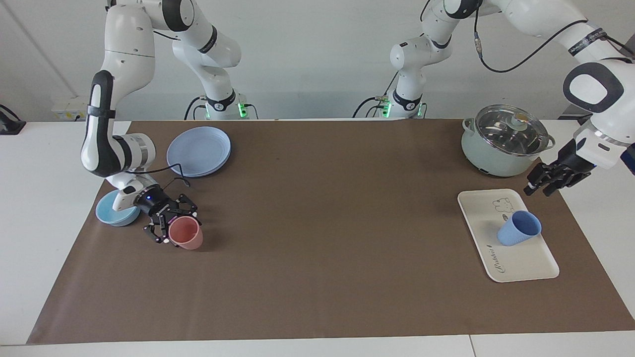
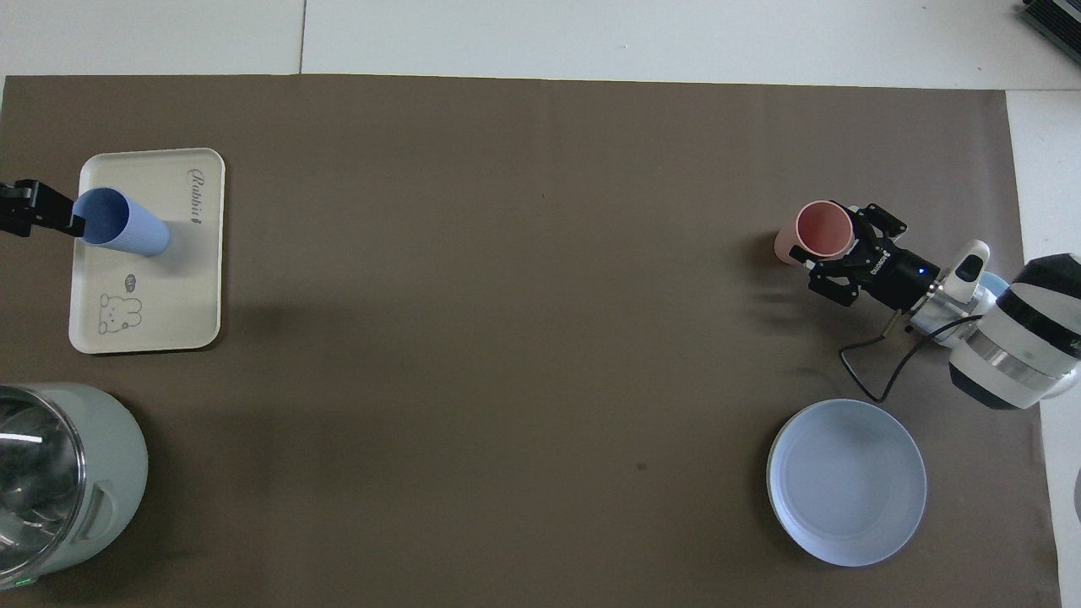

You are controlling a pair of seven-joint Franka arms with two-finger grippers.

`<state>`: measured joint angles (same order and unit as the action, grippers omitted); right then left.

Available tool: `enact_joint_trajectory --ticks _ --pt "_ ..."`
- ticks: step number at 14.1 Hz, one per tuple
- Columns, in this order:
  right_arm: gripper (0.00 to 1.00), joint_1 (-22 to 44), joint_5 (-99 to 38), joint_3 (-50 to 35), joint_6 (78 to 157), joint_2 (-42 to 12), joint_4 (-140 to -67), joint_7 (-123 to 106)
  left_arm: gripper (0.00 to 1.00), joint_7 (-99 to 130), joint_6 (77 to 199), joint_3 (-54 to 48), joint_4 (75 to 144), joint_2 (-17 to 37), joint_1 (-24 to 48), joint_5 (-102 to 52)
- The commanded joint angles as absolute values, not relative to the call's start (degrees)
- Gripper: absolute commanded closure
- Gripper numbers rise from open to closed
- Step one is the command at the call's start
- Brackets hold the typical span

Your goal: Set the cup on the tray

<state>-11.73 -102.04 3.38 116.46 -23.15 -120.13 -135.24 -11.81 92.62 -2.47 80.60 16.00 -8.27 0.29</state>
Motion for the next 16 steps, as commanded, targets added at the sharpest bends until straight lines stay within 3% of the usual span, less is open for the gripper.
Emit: enact_joint_trajectory --ticks 1,6,13,16 --pt "0.00 -12.83 -103.10 2.81 114.53 -22.76 -120.85 -137.11 0.36 -9.15 86.24 -1.67 77.43 16.79 -3.70 5.70" --pt "0.00 -13.71 -102.83 2.90 112.50 -21.63 -121.64 -136.94 0.36 -3.69 86.31 -2.64 83.83 7.49 -0.79 6.59" --pt "0.00 -13.80 -99.86 2.99 113.29 -17.49 -122.70 -131.50 0.37 -3.43 92.45 -2.72 94.20 0.54 -1.05 3.35" --pt "0.00 -13.71 -94.42 3.16 117.57 -12.15 -122.78 -122.48 0.37 -1.06 95.45 -2.72 97.64 -1.23 -1.06 0.97"
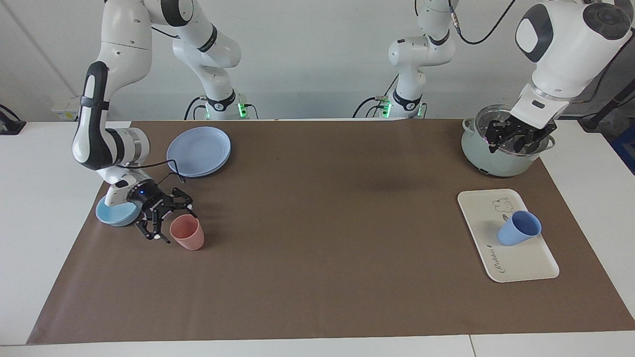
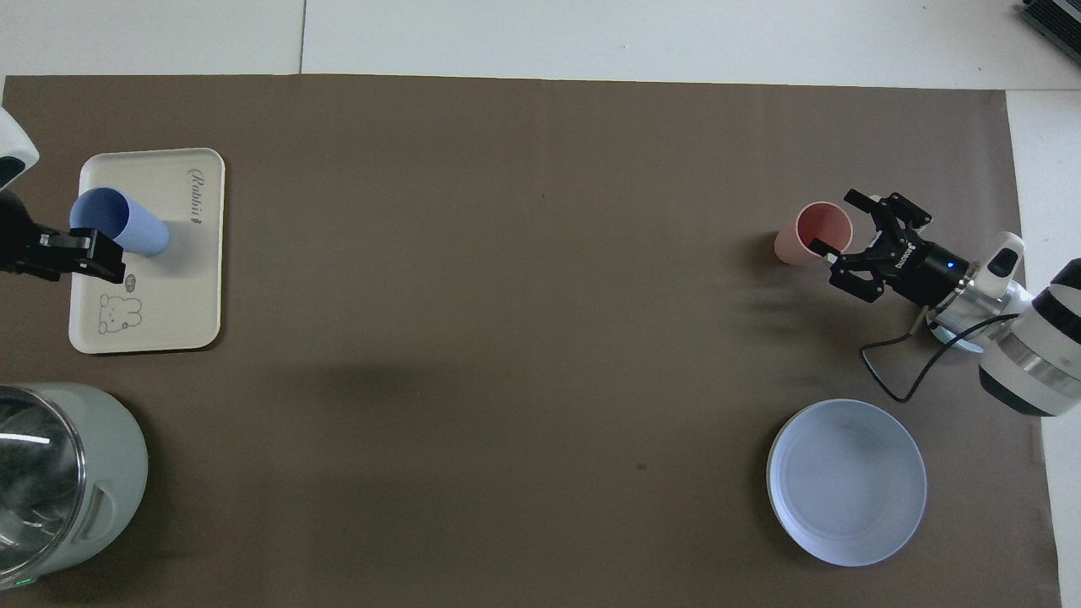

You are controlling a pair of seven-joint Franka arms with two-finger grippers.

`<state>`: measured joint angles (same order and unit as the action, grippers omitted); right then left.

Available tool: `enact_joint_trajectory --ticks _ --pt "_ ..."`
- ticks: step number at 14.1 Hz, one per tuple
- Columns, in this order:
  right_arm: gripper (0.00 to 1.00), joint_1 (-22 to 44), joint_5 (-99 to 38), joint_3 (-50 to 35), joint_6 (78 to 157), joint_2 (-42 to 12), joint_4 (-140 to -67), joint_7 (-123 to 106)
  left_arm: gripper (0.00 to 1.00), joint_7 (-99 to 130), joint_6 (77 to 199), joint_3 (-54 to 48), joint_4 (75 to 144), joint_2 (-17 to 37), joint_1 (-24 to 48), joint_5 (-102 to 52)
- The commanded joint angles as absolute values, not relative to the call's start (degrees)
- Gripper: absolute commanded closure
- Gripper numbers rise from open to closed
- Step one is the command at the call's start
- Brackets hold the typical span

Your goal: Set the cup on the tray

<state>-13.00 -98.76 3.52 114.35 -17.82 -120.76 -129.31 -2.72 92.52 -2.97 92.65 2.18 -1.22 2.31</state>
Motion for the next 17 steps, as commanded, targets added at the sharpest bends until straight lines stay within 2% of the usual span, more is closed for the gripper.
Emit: enact_joint_trajectory --ticks 1,5,8,11,12,14,17 --pt "0.00 -13.28 -90.74 3.16 119.69 -9.78 -122.70 -117.12 0.37 -0.97 95.45 -2.72 97.65 -1.32 -1.05 0.88" --pt "0.00 -12.74 -75.89 3.16 122.08 -3.61 -121.56 -100.14 0.36 -0.88 96.32 -2.72 97.12 -1.32 -1.14 -0.78" --pt "0.00 -12.74 -55.97 3.08 121.82 -1.33 -116.03 -87.59 0.36 -0.70 96.33 -2.64 96.94 -1.41 -1.23 -1.93" --pt "0.00 -10.21 -38.99 2.29 121.64 3.24 -114.79 -72.03 0.34 0.08 96.77 -2.64 96.68 -1.58 -1.32 -2.20" --pt "0.00 -9.33 -33.54 2.29 121.55 4.56 -114.79 -67.28 0.18 0.09 96.85 -2.64 96.68 -1.58 -1.23 -2.20" --pt "0.00 -7.66 -21.24 2.29 121.20 6.14 -114.79 -57.97 0.00 0.09 97.55 -2.64 95.98 -1.49 -1.14 -2.20" --pt "0.00 -4.06 -12.50 2.20 121.02 6.77 -114.87 -42.76 0.00 0.09 97.82 -2.55 95.80 -1.49 -0.97 -2.11"
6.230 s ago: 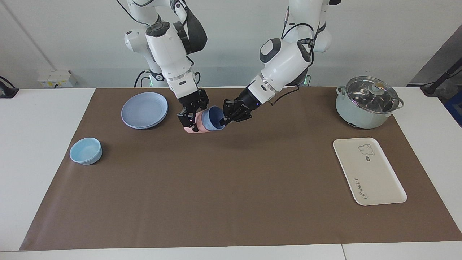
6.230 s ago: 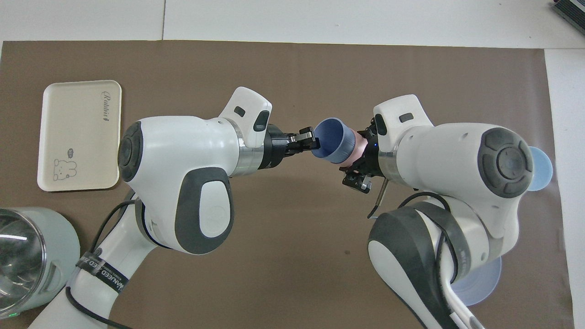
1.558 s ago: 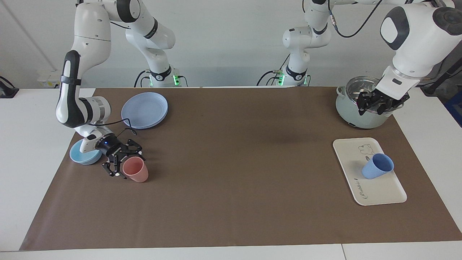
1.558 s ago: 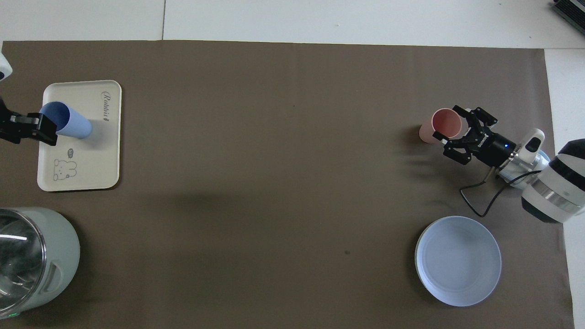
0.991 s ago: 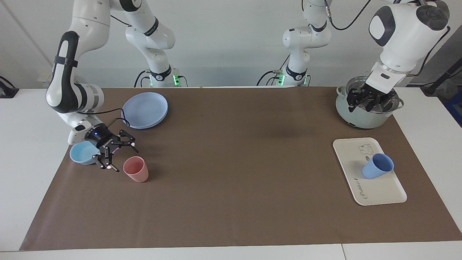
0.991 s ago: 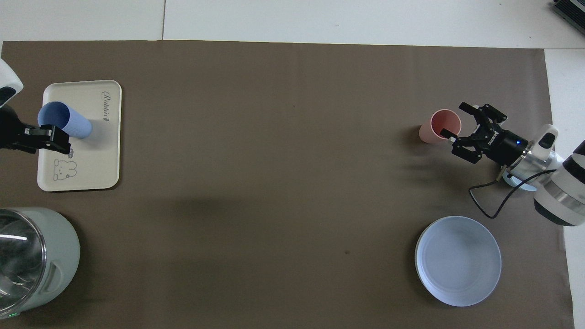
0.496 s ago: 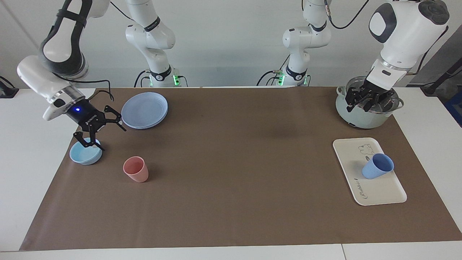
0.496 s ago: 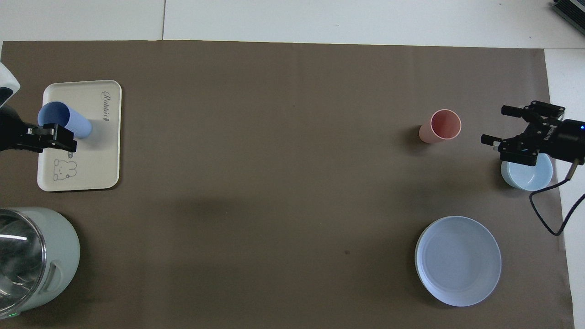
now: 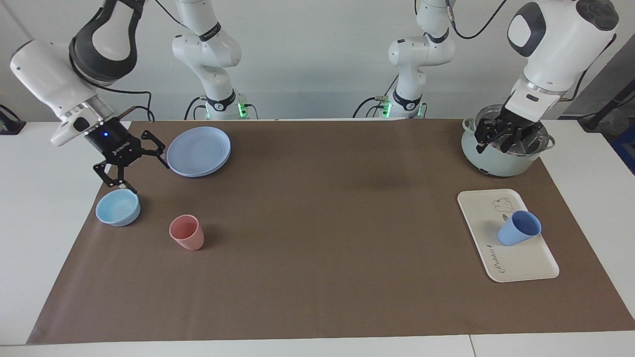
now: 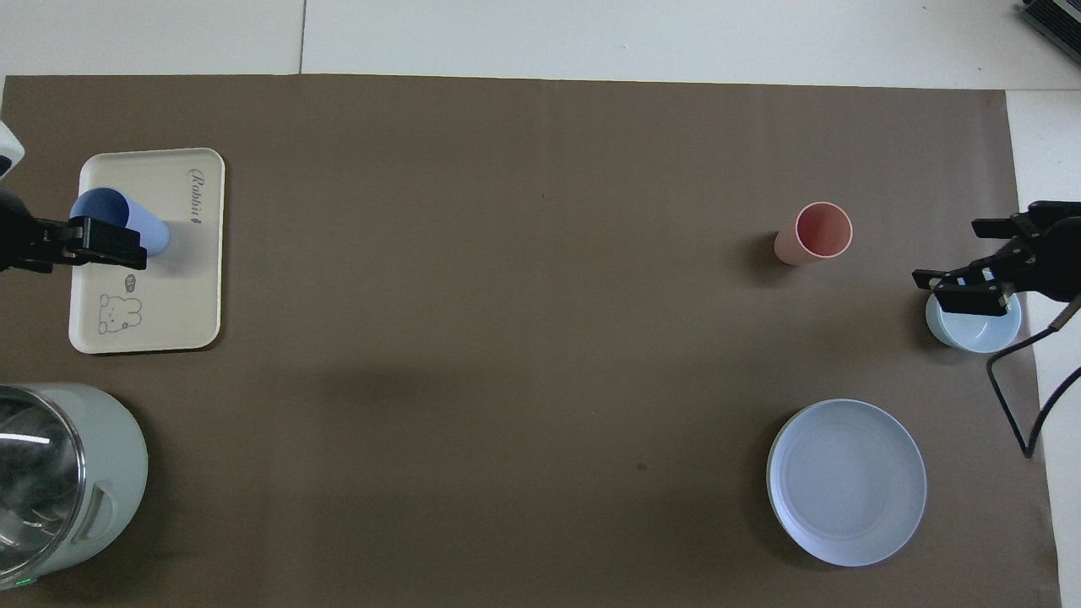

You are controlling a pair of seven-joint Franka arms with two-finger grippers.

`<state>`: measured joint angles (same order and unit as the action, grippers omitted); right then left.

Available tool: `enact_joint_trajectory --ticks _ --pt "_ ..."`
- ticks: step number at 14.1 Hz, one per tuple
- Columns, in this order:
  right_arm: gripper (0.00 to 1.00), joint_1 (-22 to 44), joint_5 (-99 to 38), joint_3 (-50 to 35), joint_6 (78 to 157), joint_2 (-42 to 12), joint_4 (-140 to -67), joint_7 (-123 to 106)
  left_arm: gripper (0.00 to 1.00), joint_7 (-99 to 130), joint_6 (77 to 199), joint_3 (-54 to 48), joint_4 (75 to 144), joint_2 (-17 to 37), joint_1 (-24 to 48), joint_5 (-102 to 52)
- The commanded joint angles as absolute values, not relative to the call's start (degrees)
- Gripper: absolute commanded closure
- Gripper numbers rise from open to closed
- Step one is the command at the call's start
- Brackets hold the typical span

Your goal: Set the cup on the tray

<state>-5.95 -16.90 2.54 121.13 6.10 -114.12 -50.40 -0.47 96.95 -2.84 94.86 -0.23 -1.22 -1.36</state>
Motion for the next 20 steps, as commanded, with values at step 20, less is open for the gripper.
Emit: enact_joint_trajectory --ticks 20 --pt "0.00 2.73 0.88 2.81 86.84 4.04 -91.93 -3.78 0.00 -0.09 96.95 -2.29 93.97 -1.50 -1.14 -1.32"
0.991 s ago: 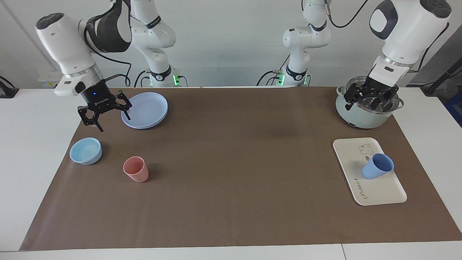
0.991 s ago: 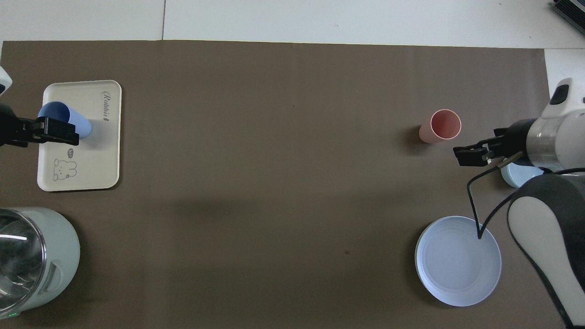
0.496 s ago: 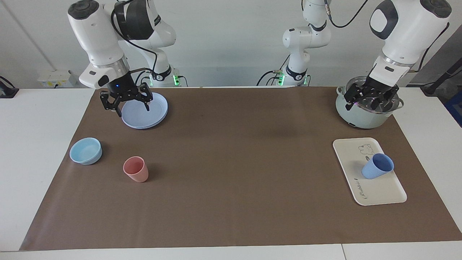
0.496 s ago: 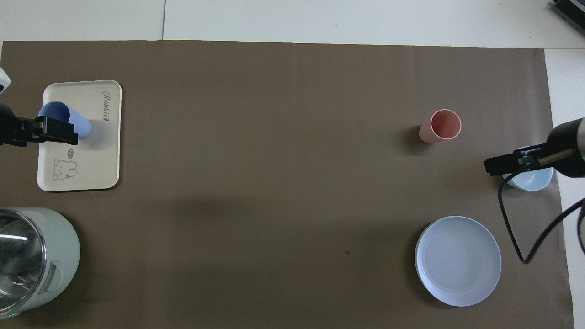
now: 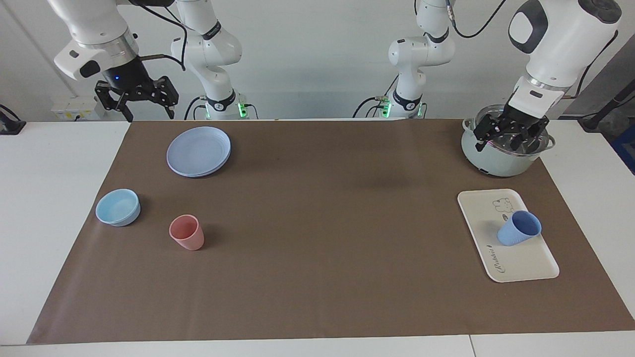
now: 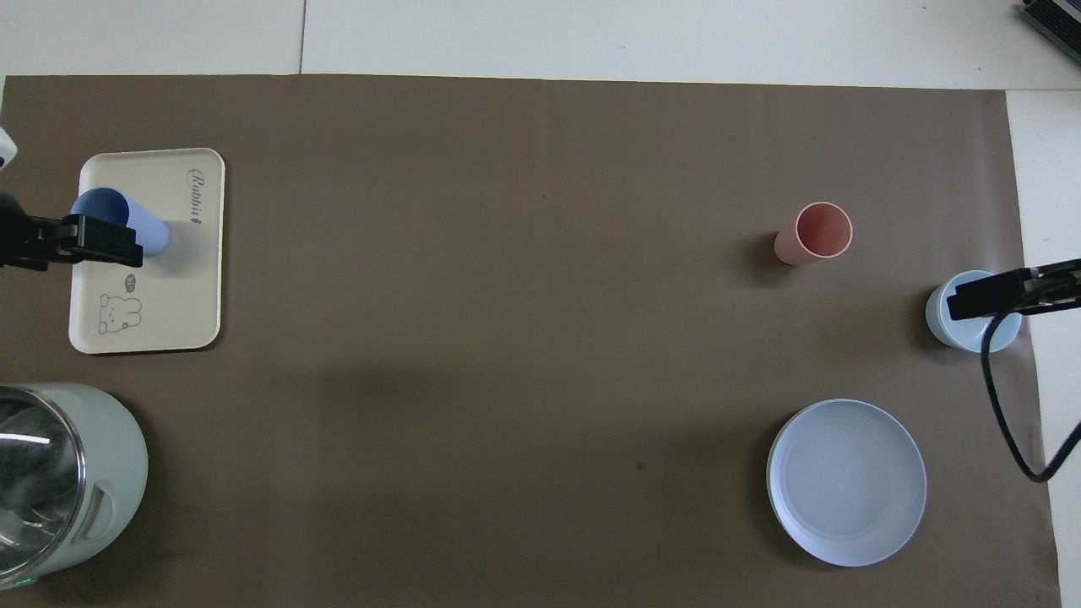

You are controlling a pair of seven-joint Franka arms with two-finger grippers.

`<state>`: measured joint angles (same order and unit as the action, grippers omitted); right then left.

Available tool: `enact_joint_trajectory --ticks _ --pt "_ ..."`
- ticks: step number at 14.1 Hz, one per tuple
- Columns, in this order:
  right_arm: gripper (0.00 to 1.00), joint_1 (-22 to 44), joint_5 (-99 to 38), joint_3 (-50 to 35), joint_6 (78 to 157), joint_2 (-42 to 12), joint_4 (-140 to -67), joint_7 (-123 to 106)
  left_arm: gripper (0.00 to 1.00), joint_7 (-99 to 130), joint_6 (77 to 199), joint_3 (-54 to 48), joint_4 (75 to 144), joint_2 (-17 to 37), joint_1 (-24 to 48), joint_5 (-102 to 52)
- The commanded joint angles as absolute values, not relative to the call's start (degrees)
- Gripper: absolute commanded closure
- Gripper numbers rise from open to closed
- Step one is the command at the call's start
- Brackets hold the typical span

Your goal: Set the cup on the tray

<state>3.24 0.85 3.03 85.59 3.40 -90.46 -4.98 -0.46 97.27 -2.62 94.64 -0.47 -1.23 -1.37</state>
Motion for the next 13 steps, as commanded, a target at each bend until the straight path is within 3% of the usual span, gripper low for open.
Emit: enact_joint_trajectory --ticks 1,13 --pt "0.00 2.20 0.79 2.90 86.75 4.04 -91.85 -3.95 0.00 -0.09 96.86 -2.11 93.78 -1.58 -1.14 -0.88" --pt "0.00 1.05 1.05 2.81 87.36 3.78 -93.43 -3.52 0.00 0.09 94.49 -2.55 93.87 -2.99 -0.97 -0.26"
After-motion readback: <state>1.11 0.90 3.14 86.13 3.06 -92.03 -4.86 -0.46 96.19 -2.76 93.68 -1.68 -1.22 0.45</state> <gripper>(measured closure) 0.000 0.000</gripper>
